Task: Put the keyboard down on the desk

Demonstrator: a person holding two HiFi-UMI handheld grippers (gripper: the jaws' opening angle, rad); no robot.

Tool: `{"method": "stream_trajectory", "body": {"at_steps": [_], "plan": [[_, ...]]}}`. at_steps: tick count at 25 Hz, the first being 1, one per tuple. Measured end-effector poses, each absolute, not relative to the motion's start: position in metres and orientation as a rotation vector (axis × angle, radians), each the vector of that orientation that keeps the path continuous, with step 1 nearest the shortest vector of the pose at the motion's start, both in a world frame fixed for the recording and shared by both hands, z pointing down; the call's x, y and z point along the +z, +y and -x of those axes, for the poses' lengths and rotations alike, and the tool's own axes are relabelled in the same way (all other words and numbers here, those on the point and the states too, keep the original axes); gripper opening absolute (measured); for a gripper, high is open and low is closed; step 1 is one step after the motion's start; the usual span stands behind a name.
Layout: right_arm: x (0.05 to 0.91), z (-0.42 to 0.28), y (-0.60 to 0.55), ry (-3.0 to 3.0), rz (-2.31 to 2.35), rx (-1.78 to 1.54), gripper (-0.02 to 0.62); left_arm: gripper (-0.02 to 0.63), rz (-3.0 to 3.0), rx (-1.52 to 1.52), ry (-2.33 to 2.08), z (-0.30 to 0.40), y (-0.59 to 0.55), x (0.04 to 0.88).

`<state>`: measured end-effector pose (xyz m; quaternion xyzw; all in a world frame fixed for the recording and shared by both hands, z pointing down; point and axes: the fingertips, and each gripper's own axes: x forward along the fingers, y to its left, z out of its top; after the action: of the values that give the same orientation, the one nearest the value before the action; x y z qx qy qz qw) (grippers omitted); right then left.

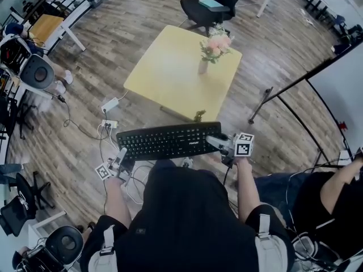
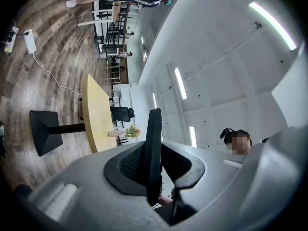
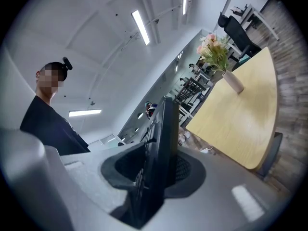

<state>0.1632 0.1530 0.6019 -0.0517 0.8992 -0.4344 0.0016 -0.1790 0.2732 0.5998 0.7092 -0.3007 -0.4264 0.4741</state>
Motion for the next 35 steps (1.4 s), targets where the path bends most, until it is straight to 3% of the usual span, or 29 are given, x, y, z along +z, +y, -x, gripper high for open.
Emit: {"method": "stream_trajectory", "body": {"at_steps": [35], "plan": [[0.618, -0.156, 0.142, 2.799, 0.214, -1.409, 0.126, 0.091, -1.735, -1.016, -0.712, 0.191, 0.246, 0.607]]}}
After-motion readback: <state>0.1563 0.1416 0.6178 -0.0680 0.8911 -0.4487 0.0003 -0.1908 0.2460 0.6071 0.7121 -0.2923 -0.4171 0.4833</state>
